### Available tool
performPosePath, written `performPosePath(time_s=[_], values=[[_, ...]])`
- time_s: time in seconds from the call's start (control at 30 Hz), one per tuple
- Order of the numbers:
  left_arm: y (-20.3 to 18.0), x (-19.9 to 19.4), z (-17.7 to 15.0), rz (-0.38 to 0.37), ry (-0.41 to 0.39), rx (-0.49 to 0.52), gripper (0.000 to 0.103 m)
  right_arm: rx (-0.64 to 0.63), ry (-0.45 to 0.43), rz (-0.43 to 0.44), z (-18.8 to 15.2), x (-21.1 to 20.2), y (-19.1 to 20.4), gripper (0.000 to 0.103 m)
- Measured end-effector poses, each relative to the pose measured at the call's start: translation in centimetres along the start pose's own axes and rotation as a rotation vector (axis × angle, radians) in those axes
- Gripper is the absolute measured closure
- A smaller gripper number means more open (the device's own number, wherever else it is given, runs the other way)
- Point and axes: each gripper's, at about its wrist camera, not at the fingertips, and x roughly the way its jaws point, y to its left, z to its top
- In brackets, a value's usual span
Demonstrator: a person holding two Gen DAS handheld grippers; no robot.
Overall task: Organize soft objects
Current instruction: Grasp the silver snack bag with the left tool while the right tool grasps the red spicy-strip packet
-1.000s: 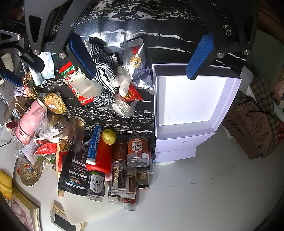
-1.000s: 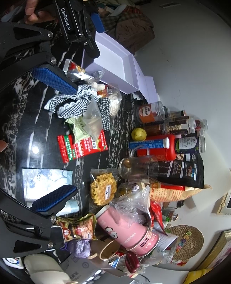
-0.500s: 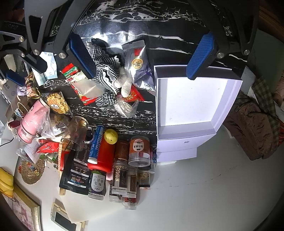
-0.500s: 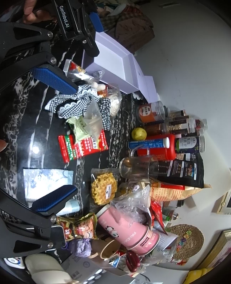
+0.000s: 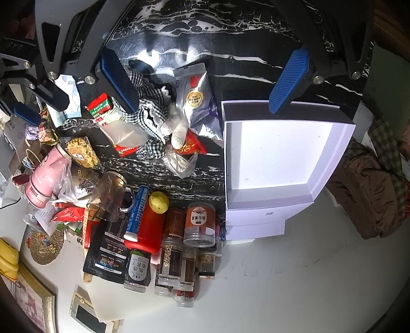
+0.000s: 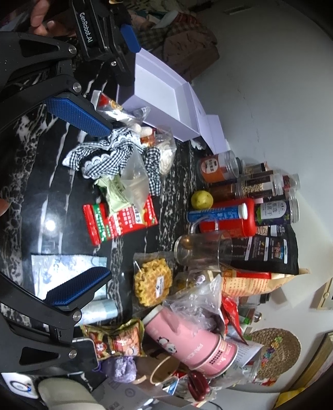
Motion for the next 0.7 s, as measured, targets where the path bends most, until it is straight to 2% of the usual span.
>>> performPosePath(time_s=[0.43,0.5,0.7], values=[[0.4,2.8,-1.6,-0.035,0.063,0.018,0.001,-0.002,0.068,0.073,-2.0,2.5,0.7,0.000],[0.3,3.5,-1.7,-0.042,0.074,0.021,0.004,-0.006,0.077,0.072,-2.2,2.8,0.6,0.000],[-0.2,6.0,-1.9,-0.074,0.124,0.030,0.024,-0.011,0.098,0.079,-2.4,3.6,0.3,0.000]])
